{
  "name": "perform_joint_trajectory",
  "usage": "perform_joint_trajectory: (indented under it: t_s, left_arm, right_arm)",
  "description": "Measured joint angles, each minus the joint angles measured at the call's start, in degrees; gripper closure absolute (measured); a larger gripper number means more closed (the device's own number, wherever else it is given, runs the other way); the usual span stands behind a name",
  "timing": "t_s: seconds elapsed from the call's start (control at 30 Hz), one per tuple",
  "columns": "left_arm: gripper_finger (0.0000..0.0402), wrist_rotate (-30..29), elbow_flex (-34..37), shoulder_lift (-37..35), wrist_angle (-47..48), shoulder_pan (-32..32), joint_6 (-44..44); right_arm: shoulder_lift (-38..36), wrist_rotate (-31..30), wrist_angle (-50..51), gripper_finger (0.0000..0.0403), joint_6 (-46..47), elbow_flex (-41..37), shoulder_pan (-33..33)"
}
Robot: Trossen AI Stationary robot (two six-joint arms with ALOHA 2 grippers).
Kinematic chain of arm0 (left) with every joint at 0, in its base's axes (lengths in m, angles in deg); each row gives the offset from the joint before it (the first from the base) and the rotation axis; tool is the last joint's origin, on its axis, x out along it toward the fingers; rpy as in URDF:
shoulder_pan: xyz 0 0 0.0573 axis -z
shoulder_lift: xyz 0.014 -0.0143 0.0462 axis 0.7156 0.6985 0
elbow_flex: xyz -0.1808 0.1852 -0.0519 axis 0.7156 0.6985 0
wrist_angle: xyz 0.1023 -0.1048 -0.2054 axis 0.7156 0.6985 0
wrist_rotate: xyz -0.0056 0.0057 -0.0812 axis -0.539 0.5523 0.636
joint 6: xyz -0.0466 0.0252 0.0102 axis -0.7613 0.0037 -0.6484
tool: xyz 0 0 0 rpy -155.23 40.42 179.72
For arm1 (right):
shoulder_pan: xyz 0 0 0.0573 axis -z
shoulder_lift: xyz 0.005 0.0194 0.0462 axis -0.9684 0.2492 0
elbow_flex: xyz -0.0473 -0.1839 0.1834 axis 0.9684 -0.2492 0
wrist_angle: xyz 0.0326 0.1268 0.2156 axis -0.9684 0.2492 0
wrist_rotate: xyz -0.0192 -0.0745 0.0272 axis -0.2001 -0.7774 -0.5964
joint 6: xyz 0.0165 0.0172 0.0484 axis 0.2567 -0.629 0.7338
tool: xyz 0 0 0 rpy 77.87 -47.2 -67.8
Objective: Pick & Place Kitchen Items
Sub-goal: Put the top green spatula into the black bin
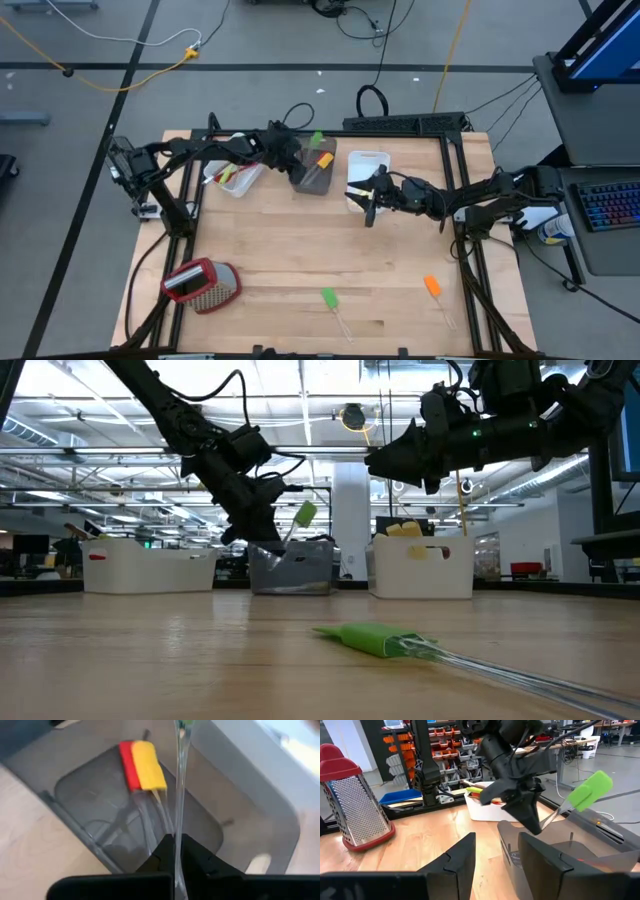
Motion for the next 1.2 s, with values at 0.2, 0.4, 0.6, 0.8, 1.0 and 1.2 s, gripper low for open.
perform_joint_trajectory:
  t_s: [0.2, 0.4, 0.6, 0.8, 1.0, 1.2]
  left_arm:
    - [0.0393, -0.24, 0.0, 0.0, 1.18, 1.71, 4.02]
    - [0.0397, -1.26, 0.0, 0.6, 1.19, 1.71, 3.17]
    - [0.0397, 1.04, -0.38, 2.25, 4.2, -0.8, -4.11]
    - [0.0395, 3.2, -2.67, 4.65, 5.64, -0.52, -5.39]
    - [0.0393, 2.95, -3.32, 6.43, 5.72, -0.12, -3.64]
    - [0.0392, 2.5, -3.32, 6.24, 5.01, -0.17, -1.49]
  right_arm:
    - [-0.04, -0.02, -2.52, 0.0261, -0.02, 0.0, 0.0]
    - [-0.04, -0.02, -3.4, 0.0261, -0.02, 0.0, 0.0]
    - [-0.04, -0.02, -5.65, 0.0261, -0.02, 0.0, 0.01]
    - [-0.04, -0.03, -6.8, 0.0261, -1.37, 0.0, 0.02]
    - [-0.04, -0.02, -6.47, 0.0261, -1.5, 0.0, 0.02]
    - [-0.04, -0.02, -6.47, 0.0261, -1.5, 0.0, 0.02]
